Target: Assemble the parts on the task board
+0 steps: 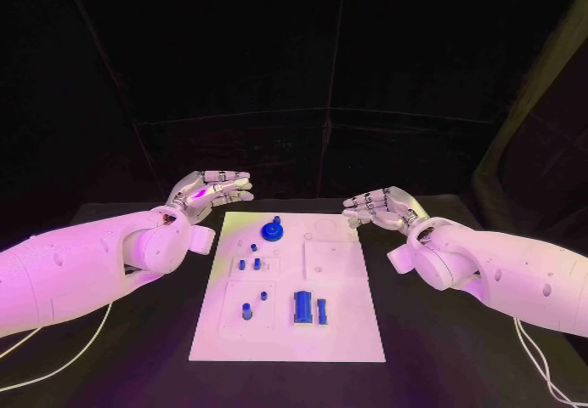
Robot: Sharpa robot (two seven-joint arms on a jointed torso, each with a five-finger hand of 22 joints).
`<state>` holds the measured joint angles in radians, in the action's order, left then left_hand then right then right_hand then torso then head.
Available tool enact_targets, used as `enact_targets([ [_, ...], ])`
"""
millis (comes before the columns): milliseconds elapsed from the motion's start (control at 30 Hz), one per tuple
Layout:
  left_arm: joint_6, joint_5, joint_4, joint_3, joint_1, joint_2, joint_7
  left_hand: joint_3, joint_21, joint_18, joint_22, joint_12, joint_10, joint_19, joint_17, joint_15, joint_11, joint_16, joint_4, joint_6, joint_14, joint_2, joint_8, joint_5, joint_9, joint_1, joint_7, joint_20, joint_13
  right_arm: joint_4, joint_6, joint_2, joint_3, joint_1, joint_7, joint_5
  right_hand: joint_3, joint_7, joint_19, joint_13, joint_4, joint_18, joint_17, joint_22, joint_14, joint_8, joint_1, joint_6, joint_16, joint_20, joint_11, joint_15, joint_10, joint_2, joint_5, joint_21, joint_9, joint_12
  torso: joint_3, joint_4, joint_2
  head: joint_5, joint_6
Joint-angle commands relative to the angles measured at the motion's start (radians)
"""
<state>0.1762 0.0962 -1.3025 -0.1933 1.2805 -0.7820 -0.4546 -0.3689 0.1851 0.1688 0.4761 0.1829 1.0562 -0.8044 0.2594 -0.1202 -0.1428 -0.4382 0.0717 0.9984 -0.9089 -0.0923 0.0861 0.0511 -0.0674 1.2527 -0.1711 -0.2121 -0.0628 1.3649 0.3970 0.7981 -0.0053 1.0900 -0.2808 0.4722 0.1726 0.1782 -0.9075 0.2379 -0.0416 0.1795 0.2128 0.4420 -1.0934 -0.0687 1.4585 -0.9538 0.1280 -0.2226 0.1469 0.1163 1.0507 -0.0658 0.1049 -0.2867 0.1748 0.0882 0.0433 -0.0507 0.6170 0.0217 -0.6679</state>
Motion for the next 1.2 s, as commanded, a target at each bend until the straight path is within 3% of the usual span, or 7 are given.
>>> enact_targets([
  [33,0.032,0.071,0.038,0.000,-0.005,0.021,-0.070,0.016,-0.045,-0.006,-0.042,-0.029,-0.011,0.033,-0.038,-0.017,-0.017,0.067,-0.002,-0.006,0.006,0.008,-0.011,-0.003,0.001,0.001,0.006,-0.024,0.001,-0.082,-0.057,-0.041,0.005,0.002,-0.164,-0.221,-0.001,0.002,-0.045,-0.081,0.032,0.004,-0.063,-0.053,-0.038,0.005,-0.019,-0.011,-0.044,0.001,-0.001,-0.002,0.027,-0.016,0.001,0.050,-0.036,-0.023,0.0007,-0.0049,-0.016,-0.004,0.020],
  [200,0.053,0.091,0.082,0.000,-0.013,0.051,-0.088,0.047,-0.095,0.017,-0.109,-0.071,-0.015,0.042,-0.095,-0.026,-0.028,0.164,-0.005,-0.008,-0.018,0.018,-0.020,-0.003,0.002,0.012,0.010,-0.057,0.000,-0.169,-0.084,-0.094,0.011,0.004,-0.187,-0.244,-0.005,0.006,-0.093,-0.143,0.062,0.005,-0.114,-0.103,-0.078,0.006,-0.039,-0.026,-0.064,0.006,-0.003,-0.009,0.050,-0.033,0.001,0.091,-0.067,-0.023,-0.0015,-0.0008,-0.018,-0.008,0.044],
  [233,0.022,0.040,0.066,0.000,-0.012,0.042,-0.032,0.139,-0.185,-0.051,-0.211,-0.099,-0.327,0.272,-0.138,0.018,0.028,0.235,-0.072,-0.303,0.267,0.092,-0.086,-0.051,0.067,-0.370,0.055,0.029,0.063,-0.144,-0.030,-0.079,0.009,0.001,-0.101,-0.146,-0.054,-0.049,0.214,-0.163,0.042,-0.054,-0.137,-0.198,0.280,0.069,-0.458,0.275,-0.128,0.071,-0.047,-0.041,-0.286,0.066,-0.031,0.144,-0.095,-0.088,0.0001,-0.0025,-0.012,-0.005,0.032],
  [300,0.031,0.038,0.061,0.003,-0.015,0.041,-0.033,0.157,-0.185,-0.050,-0.235,-0.108,-0.376,0.307,-0.150,0.023,0.032,0.257,-0.072,-0.351,0.305,0.092,-0.086,-0.051,0.067,-0.425,0.065,0.037,0.063,-0.136,-0.020,-0.077,0.009,0.000,-0.104,-0.154,-0.061,-0.057,0.251,-0.238,0.042,-0.054,-0.213,-0.218,0.325,0.069,-0.524,0.312,-0.128,0.080,-0.053,-0.046,-0.329,0.066,-0.034,0.157,-0.103,-0.088,-0.0033,0.0016,-0.017,-0.006,0.035],
  [633,0.204,-0.003,-0.040,0.061,-0.081,0.029,-0.043,0.229,-0.185,-0.077,-0.316,-0.183,-0.606,0.475,-0.187,0.120,0.069,0.318,-0.072,-0.570,0.509,0.092,-0.086,-0.051,0.067,-0.705,0.101,0.096,0.063,0.015,0.154,-0.051,0.007,-0.017,-0.164,-0.295,-0.098,-0.097,0.468,-0.238,0.042,-0.082,-0.213,-0.292,0.579,0.069,-0.834,0.524,-0.128,0.127,-0.147,-0.116,-0.567,0.066,-0.105,0.200,-0.175,-0.088,-0.0419,0.0489,-0.071,-0.021,0.067],
  [767,0.327,-0.032,-0.111,0.103,-0.128,0.021,-0.050,0.249,-0.185,-0.088,-0.340,-0.183,-0.671,0.522,-0.259,0.120,0.143,0.336,-0.072,-0.631,0.567,0.092,-0.086,-0.051,0.067,-0.784,0.171,0.113,0.063,0.104,0.256,-0.036,0.006,-0.028,-0.199,-0.377,-0.173,-0.178,0.532,-0.238,0.042,-0.093,-0.213,-0.314,0.654,0.069,-0.924,0.587,-0.128,0.141,-0.147,-0.116,-0.637,0.066,-0.105,0.212,-0.175,-0.088,-0.0433,0.0507,-0.073,-0.022,0.068],
  [1200,0.585,-0.094,-0.262,0.190,-0.227,0.003,-0.065,0.297,-0.185,-0.169,-0.395,-0.183,-0.828,0.638,-0.259,0.120,0.143,0.438,-0.072,-0.782,0.706,0.092,-0.086,-0.051,0.067,-0.976,0.171,0.212,0.063,0.205,0.373,-0.018,0.005,-0.040,-0.239,-0.472,-0.173,-0.178,0.683,-0.238,0.042,-0.180,-0.213,-0.366,0.831,0.069,-1.139,0.735,-0.128,0.223,-0.147,-0.116,-0.804,0.066,-0.105,0.287,-0.175,-0.088,-0.0433,0.0507,-0.073,-0.022,0.068],
])
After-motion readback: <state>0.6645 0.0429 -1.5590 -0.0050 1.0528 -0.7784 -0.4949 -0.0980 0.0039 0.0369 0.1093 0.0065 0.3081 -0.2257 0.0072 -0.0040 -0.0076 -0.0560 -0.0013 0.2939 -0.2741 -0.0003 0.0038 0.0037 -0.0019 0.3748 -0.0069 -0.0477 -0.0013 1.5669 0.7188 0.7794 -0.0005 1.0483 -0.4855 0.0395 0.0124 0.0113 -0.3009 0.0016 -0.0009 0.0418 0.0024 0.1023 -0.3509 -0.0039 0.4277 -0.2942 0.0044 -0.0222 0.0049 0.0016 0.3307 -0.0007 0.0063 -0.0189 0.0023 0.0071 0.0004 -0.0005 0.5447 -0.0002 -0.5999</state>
